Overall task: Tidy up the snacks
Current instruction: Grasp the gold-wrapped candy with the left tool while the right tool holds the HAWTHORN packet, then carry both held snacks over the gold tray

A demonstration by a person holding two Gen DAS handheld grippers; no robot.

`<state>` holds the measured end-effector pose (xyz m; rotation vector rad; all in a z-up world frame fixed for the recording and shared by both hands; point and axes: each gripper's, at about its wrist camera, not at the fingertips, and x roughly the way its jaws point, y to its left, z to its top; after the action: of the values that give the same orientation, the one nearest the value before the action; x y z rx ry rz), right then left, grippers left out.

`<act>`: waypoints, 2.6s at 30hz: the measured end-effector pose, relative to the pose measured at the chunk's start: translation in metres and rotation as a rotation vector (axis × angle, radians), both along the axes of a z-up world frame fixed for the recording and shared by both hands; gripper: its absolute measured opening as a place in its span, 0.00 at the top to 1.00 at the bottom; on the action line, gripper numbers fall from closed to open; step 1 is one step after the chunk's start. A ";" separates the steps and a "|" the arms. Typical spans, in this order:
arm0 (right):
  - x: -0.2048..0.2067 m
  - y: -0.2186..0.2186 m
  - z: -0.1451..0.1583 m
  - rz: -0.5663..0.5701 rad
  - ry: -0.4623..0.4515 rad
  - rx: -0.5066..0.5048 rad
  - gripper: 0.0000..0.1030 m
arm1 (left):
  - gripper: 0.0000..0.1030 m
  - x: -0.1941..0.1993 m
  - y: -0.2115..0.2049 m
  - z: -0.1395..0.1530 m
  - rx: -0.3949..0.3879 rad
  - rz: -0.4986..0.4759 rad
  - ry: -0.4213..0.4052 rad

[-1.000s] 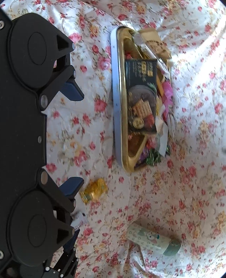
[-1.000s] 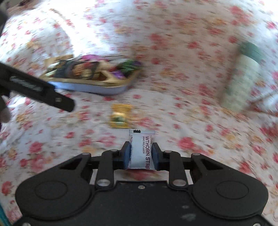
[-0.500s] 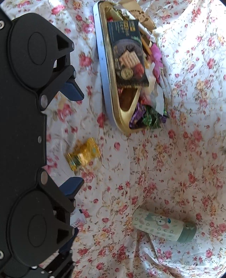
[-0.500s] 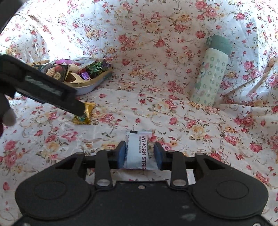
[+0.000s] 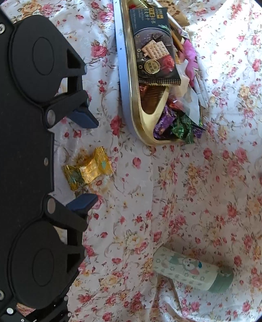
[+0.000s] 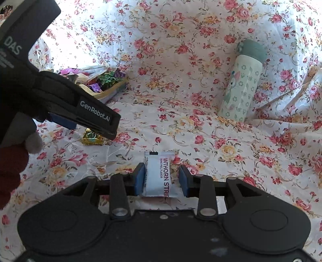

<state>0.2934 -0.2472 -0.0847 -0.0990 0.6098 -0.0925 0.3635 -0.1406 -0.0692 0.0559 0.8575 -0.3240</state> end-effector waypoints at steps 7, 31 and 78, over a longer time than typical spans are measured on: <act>0.001 0.001 -0.001 0.000 -0.001 0.004 0.66 | 0.73 0.000 0.012 0.006 -0.045 -0.001 0.024; 0.000 -0.002 0.000 -0.004 -0.004 0.020 0.66 | 0.73 -0.133 0.071 0.055 0.039 -0.047 -0.031; -0.202 0.038 0.108 0.064 -0.169 0.419 0.77 | 0.73 -0.284 0.149 0.065 -0.048 0.090 -0.004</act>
<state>0.0917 -0.2091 0.0235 0.2930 0.4464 0.0894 0.0795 0.0088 -0.0044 -0.0264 0.8454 -0.2596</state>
